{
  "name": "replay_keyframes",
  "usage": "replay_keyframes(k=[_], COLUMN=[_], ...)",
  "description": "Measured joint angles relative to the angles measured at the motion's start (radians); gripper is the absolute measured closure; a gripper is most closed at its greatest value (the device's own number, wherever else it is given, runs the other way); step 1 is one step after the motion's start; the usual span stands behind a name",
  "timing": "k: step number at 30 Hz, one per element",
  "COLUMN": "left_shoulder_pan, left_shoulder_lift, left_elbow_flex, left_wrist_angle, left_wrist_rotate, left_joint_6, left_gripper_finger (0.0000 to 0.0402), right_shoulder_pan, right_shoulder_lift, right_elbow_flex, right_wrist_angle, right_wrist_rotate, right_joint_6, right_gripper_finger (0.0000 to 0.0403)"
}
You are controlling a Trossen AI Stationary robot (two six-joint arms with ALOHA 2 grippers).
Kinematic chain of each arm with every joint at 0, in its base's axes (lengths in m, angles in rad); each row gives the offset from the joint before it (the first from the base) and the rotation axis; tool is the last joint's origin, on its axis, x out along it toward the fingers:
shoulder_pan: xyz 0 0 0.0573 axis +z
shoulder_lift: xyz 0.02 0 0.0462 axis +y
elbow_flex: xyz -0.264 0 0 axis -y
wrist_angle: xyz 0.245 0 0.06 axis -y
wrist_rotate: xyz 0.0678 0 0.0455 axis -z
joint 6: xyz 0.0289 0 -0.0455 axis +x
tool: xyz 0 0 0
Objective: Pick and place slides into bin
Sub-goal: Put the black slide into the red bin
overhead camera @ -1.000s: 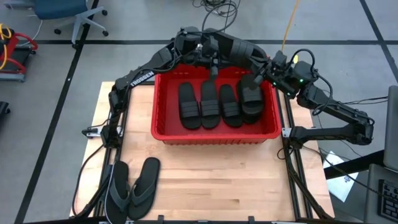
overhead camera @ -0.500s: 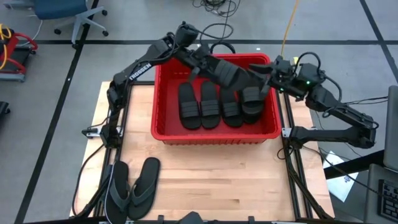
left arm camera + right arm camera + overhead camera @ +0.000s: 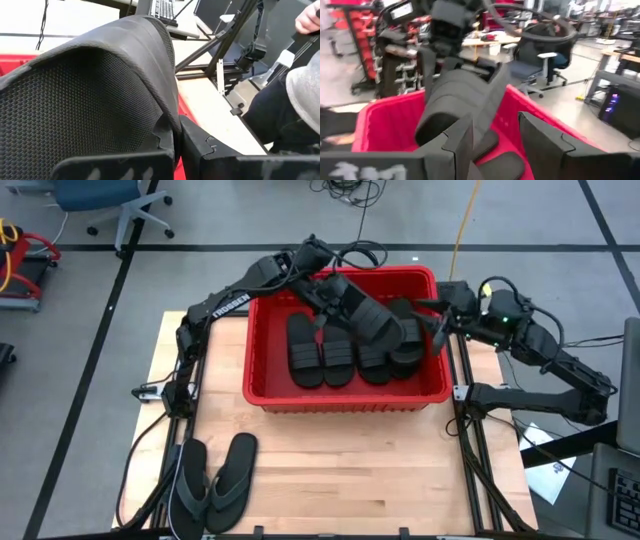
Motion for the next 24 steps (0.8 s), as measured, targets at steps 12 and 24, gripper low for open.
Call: replay_keyframes(k=[12,24], left_shoulder_pan=[0.075,0.125], left_shoulder_lift=[0.000,0.000], left_elbow_flex=[0.001,0.002], left_wrist_angle=[0.006,0.176], left_wrist_rotate=[0.032,0.230], left_joint_6=[-0.204,-0.550], left_gripper_finger=[0.0401,0.0401], right_shoulder_pan=[0.026,0.171], right_shoulder_lift=[0.006,0.113], right_elbow_flex=[0.000,-0.001], right_wrist_angle=[-0.095,-0.017], right_wrist_rotate=[-0.084,0.316], right_joint_6=[-0.461,-1.041], right_gripper_finger=[0.0235,0.0205])
